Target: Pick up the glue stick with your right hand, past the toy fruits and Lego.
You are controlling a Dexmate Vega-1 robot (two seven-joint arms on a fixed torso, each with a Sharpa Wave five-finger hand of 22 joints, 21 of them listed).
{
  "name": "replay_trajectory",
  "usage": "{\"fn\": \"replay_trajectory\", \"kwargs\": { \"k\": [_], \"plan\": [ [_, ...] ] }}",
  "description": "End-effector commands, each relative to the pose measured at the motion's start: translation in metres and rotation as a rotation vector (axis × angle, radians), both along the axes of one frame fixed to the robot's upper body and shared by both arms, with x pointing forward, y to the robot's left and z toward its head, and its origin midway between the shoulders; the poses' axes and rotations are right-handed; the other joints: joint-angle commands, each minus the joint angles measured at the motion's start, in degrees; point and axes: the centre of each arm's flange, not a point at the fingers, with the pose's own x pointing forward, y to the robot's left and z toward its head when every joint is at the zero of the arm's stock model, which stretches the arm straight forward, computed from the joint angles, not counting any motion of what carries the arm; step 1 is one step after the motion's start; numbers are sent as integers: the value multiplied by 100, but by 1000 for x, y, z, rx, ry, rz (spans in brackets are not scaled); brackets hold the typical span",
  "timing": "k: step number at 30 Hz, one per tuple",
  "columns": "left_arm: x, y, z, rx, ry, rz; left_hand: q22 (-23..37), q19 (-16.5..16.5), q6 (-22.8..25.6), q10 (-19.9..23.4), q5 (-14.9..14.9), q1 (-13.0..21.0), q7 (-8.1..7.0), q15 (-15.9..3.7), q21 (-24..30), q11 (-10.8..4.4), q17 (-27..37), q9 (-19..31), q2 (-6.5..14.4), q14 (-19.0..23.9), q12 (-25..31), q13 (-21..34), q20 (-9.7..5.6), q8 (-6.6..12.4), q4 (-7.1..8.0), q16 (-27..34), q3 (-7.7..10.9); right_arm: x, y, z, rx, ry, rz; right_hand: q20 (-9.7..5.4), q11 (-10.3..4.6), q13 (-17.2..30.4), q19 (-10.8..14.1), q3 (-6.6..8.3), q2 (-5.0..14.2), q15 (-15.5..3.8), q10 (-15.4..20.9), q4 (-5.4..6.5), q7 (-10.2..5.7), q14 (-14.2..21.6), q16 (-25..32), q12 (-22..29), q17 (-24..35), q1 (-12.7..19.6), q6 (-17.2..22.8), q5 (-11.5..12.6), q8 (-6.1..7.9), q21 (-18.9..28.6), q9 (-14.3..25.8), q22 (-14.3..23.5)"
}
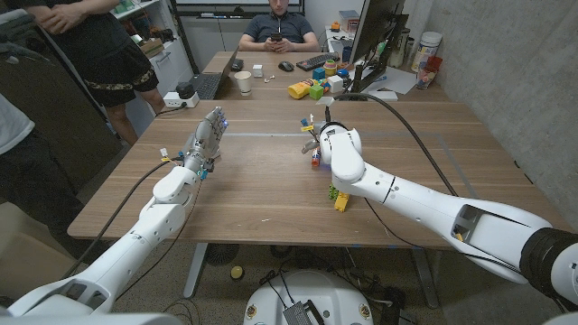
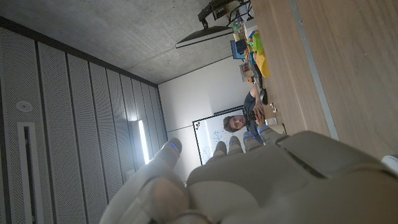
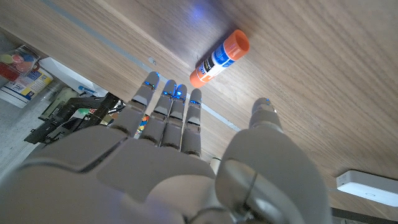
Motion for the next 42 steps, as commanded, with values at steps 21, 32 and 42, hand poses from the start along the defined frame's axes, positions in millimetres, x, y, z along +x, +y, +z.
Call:
{"fn": "replay_trajectory", "kwargs": {
  "k": [21, 32, 42],
  "plan": [
    [-7, 19, 18, 60, -79, 26, 6, -26, -182, -394, 13, 33, 30, 11, 5, 36, 8, 10, 102, -673, 26, 19, -17, 24, -25, 9, 2, 43, 31, 14, 22, 179, -264, 210, 274, 92, -324, -276, 208, 320, -375, 121, 450, -174, -63, -230, 206, 9, -464, 320, -369, -104, 27, 35],
    [-10, 35, 24, 66, -89, 37, 5, -21, -183, -390, 12, 53, 37, 16, 6, 32, 5, 10, 116, -670, 30, 18, -7, 26, -43, 8, 12, 58, 52, 3, -54, 276, -265, 61, 167, 184, -567, -249, 287, 192, -183, -118, 325, 8, 42, -127, 347, 556, -232, 463, -352, -158, 41, 41],
    [-9, 38, 28, 71, -115, 16, 4, -3, -172, -372, 10, 70, 31, 14, 12, 33, 3, 10, 123, -651, 37, 18, 3, 32, -59, 13, 19, 56, 56, 2, -32, 169, -261, -317, -319, 855, -201, -359, 785, -451, 1100, -431, -95, 1049, 1526, 870, 1753, 2185, 683, 554, -172, 180, 258, 214]
  ]
}}
